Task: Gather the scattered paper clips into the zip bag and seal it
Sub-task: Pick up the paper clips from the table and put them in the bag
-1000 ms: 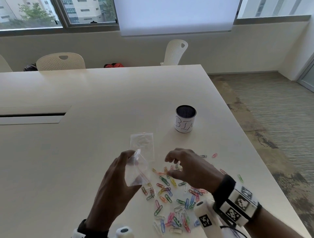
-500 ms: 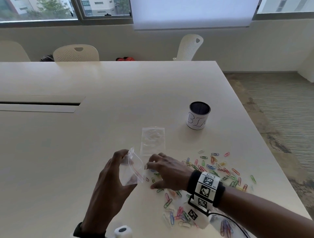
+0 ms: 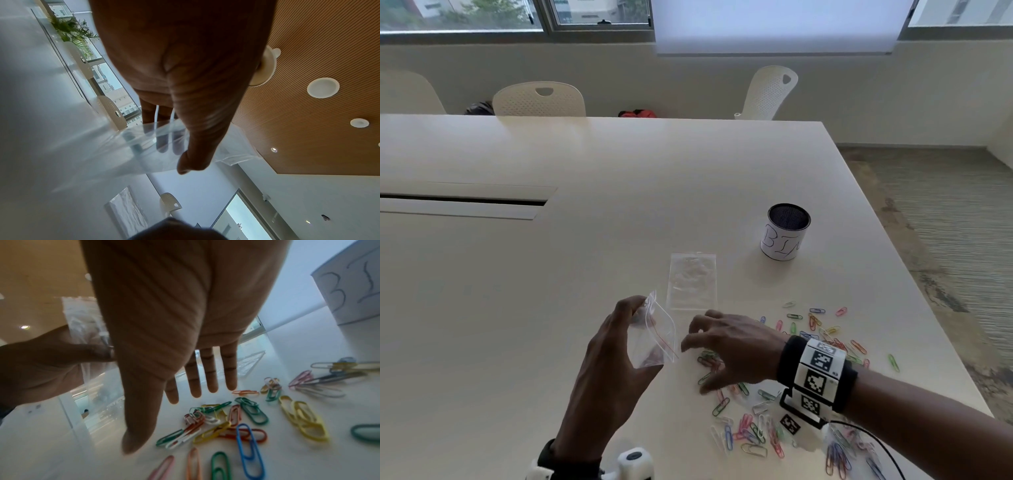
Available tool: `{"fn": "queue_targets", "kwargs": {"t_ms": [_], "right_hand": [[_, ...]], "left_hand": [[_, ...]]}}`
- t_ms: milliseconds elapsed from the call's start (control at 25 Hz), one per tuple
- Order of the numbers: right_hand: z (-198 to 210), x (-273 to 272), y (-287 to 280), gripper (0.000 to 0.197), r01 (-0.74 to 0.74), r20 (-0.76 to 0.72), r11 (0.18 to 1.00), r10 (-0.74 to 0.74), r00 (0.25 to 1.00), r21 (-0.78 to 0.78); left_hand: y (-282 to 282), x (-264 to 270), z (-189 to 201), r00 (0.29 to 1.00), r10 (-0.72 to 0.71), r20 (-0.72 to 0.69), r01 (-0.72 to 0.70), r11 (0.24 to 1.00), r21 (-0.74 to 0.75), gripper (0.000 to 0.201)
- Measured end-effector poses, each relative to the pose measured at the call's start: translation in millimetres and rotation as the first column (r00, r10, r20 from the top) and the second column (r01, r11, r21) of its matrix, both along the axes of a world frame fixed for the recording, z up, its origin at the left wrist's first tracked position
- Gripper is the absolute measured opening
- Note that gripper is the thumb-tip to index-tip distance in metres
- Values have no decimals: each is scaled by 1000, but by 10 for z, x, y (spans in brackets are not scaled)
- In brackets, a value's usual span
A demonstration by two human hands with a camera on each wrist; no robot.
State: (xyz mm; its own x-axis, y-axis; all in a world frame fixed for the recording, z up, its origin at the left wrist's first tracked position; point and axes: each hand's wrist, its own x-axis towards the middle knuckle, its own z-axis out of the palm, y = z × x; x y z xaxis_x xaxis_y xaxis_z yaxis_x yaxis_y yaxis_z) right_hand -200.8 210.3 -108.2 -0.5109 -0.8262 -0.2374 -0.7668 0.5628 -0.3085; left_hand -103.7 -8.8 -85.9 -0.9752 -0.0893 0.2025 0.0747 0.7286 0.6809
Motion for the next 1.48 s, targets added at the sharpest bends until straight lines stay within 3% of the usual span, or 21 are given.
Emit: {"fn": "queue_targets", "kwargs": {"t_ms": [40,120,320,600,680,880,1000,1080,1320,1480], "right_hand": [[-2,34,8,70,-30,-26,999,31,999,35],[-39,109,33,67,-48,-42,997,50,998,63],[-95,219,159,23,-18,-52,998,15,999,-59],[-153,271,133,20,38,-134,996,-48,990,-77],[-155,231,138,16,113,-84,987,-122,989,-111],[93,56,291,12,458,221,831,-406,887,-314],[440,49,302,11,572,413,665,-404,816,-480],[616,87,226,11,593,463,610,-380,801,-525],[667,153,-21,9,482,240,717,-419,876,-504],[664,141,-97,8,470,218,748,-418,882,-468]], "left_hand": [[10,-6,-5,1000,-4,-2,4,1000,2,78],[26,-13,-16,1000,-15,-2,15,1000,4,77],[35,-32,-67,999,-35,-7,35,999,12,73],[123,-106,-220,995,-90,34,89,995,37,73],[156,-126,-267,994,-97,43,95,995,42,71],[196,-162,-329,992,-114,50,111,992,59,65],[216,-171,-366,990,-130,48,127,990,60,66],[236,-182,-381,990,-135,50,133,990,52,69],[285,-221,-338,990,-131,49,127,990,68,68],[294,-217,-318,990,-121,66,116,990,80,64]]}}
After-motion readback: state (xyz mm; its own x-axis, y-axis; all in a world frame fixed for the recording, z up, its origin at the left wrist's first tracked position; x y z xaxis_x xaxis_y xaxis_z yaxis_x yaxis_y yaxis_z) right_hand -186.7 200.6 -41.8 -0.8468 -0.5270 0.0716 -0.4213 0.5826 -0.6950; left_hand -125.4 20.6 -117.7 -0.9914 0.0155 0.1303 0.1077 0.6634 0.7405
